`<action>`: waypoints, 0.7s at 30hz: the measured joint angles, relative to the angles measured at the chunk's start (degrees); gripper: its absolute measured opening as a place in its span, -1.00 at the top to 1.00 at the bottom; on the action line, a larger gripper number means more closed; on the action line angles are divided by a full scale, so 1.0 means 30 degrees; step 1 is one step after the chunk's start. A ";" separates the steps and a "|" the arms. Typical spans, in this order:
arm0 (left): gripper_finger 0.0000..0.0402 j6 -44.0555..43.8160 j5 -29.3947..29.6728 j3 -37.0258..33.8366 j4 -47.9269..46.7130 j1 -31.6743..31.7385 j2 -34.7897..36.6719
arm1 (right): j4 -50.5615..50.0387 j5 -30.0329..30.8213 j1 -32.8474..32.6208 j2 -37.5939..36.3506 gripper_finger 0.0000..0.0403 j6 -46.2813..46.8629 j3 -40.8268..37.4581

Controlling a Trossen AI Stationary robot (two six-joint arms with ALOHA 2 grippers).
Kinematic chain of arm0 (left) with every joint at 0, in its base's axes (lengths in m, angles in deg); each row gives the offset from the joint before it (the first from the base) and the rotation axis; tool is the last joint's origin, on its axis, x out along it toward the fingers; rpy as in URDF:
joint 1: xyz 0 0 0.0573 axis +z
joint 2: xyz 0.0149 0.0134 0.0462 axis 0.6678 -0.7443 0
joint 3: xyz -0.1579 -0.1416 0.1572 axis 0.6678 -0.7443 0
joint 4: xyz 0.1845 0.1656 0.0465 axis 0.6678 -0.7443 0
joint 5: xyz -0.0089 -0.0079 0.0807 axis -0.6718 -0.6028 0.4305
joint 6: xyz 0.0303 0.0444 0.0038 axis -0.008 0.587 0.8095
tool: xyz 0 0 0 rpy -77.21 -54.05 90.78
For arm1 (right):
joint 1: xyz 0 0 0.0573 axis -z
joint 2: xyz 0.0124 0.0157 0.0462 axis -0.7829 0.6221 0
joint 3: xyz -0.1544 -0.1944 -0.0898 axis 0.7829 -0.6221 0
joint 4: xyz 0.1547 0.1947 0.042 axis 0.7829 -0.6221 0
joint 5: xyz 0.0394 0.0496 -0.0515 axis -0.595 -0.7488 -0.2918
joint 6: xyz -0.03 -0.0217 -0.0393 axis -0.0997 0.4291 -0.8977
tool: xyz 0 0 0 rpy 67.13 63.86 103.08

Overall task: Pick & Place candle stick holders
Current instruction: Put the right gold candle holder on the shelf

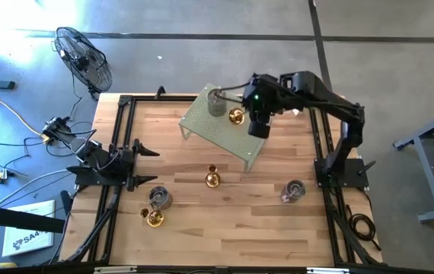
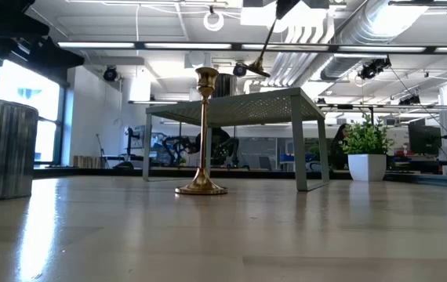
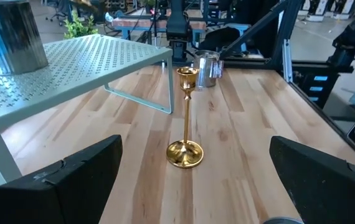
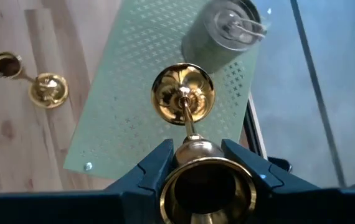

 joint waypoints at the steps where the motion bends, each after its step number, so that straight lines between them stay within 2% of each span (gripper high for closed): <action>1: -0.99 0.0249 0.0000 0.0000 -0.0007 -0.0004 0.0001 | -0.0012 -0.0175 0.0214 0.0000 0.43 0.0019 -0.0006; 9: -0.99 0.0983 -0.0007 0.0000 -0.0015 -0.0003 0.0004 | -0.0008 -0.0930 0.1770 0.0000 0.43 0.1588 -0.0020; 21: -0.99 0.0669 -0.0088 0.0000 -0.0830 0.0000 -0.0003 | -0.0002 -0.1237 0.2284 0.0007 0.43 0.2635 -0.0206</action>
